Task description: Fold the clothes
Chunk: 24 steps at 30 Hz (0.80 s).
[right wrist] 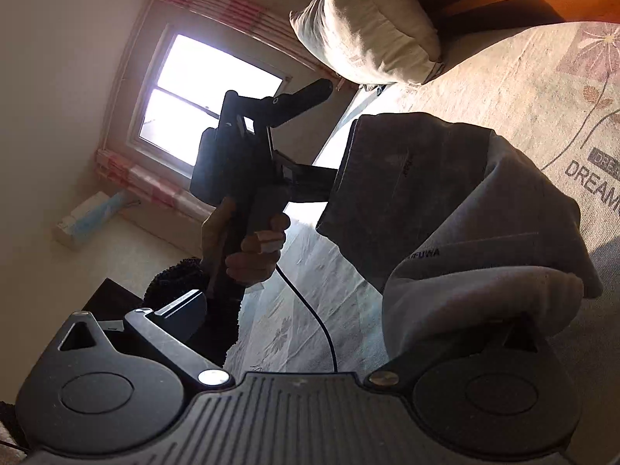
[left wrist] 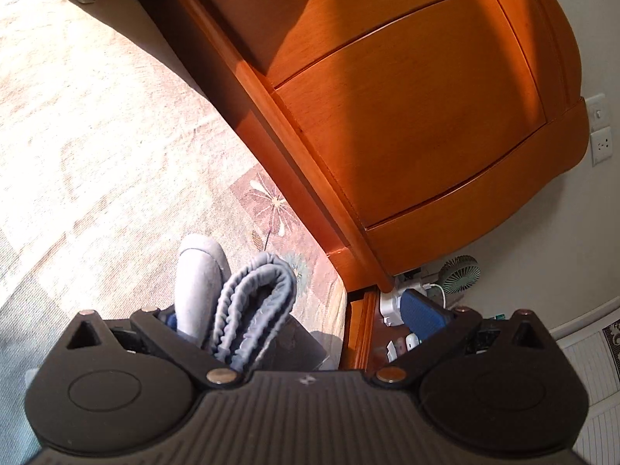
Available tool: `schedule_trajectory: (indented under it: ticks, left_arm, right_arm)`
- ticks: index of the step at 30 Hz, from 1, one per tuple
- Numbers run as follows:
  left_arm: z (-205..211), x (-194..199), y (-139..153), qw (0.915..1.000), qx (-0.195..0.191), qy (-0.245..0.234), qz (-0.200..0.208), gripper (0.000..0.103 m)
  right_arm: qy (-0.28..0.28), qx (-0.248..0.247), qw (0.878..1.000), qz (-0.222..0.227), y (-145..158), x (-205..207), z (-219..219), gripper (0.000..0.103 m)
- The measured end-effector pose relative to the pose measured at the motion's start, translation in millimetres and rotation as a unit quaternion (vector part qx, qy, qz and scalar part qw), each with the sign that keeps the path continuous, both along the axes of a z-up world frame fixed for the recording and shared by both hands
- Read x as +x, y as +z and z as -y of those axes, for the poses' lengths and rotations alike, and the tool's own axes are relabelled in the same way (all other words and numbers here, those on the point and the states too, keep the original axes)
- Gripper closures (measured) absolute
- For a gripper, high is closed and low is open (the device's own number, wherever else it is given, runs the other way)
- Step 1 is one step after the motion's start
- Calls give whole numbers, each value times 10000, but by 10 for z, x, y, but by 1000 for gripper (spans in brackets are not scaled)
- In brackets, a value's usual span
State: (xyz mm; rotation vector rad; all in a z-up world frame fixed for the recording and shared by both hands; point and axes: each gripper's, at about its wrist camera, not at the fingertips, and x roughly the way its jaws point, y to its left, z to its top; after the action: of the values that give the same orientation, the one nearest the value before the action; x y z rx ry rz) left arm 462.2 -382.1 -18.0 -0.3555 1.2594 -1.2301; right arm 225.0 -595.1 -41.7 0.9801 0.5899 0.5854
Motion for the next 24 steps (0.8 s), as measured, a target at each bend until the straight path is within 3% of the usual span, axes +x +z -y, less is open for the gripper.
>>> schedule_trajectory:
  ticks: [6, 10, 14, 18, 24]
  left_arm:
    - [172, 110, -220, 9992, 358, -67, 146, 1]
    - [143, 266, -172, 9972, 414, 477, 398, 1]
    - [-136, 340, 71, 9869, 237, 1454, 658, 1]
    - [-244, 53, 37, 9938, -121, 1007, 446, 1]
    - [-212, -528, -600, 9983, 62, 577, -47, 1]
  right_arm:
    - [-437, -144, 9988, -170, -255, -58, -141, 0]
    - [-501, -186, 9985, -150, -319, -72, -181, 0]
    - [-544, -277, 9980, -159, -359, -80, -193, 0]
    - [-682, -333, 9969, -225, -437, -144, -177, 0]
    - [-1255, -353, 9908, -355, -657, -334, -112, 0]
